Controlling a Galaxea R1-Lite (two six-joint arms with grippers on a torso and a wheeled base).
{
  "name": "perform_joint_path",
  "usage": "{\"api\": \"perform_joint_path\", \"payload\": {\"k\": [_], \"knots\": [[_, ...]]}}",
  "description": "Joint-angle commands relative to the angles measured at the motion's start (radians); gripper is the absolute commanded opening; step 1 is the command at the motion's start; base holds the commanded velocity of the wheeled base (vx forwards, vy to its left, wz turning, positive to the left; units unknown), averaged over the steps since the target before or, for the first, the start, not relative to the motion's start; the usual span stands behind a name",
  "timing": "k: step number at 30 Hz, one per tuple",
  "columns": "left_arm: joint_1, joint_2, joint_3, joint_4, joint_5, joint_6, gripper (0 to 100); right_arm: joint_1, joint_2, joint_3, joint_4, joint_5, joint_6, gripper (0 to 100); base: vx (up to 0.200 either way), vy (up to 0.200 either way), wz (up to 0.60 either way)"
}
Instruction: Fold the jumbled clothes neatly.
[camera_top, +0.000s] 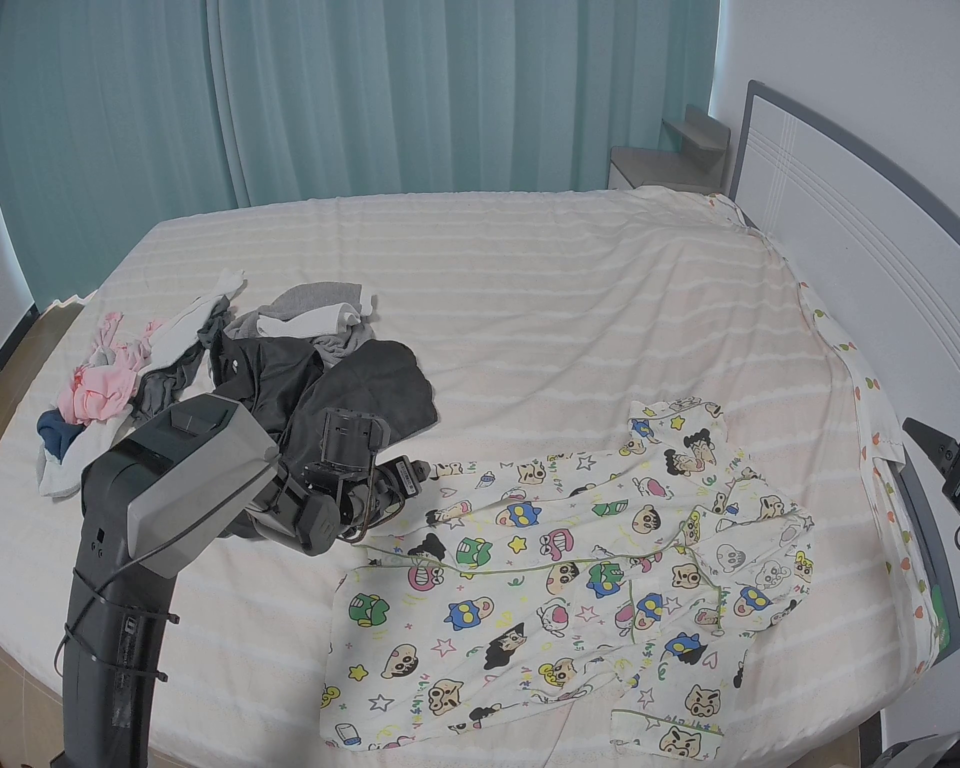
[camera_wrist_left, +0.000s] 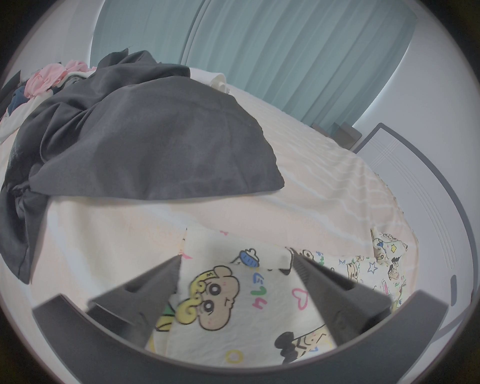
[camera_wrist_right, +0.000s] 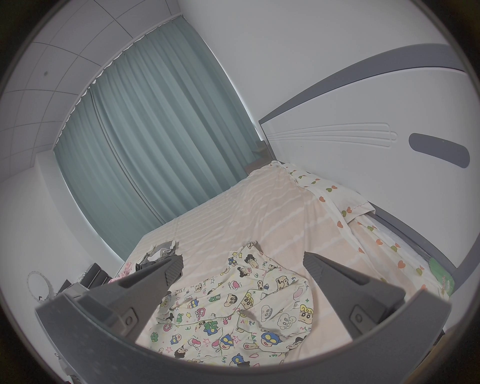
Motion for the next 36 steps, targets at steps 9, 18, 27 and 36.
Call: {"api": "perform_joint_path", "payload": {"k": [9, 18, 27, 36], "knots": [[0.005, 0.028, -0.003, -0.064, 0.067, 0.075, 0, 0.003, 0.002, 0.008, 0.0, 0.003, -0.002, 100, 0.0, 0.0, 0.0], [0.022, 0.002, -0.007, -0.142, 0.109, 0.158, 0, 0.003, 0.002, 0.012, 0.0, 0.009, -0.003, 100, 0.0, 0.0, 0.0], [0.032, 0.031, -0.134, -0.164, 0.152, 0.161, 0, 0.003, 0.002, 0.014, 0.001, 0.009, -0.017, 100, 0.0, 0.0, 0.0], [0.043, 0.106, -0.231, -0.159, 0.178, 0.209, 0, 0.003, 0.003, 0.015, 0.001, 0.009, -0.019, 100, 0.0, 0.0, 0.0]]}}
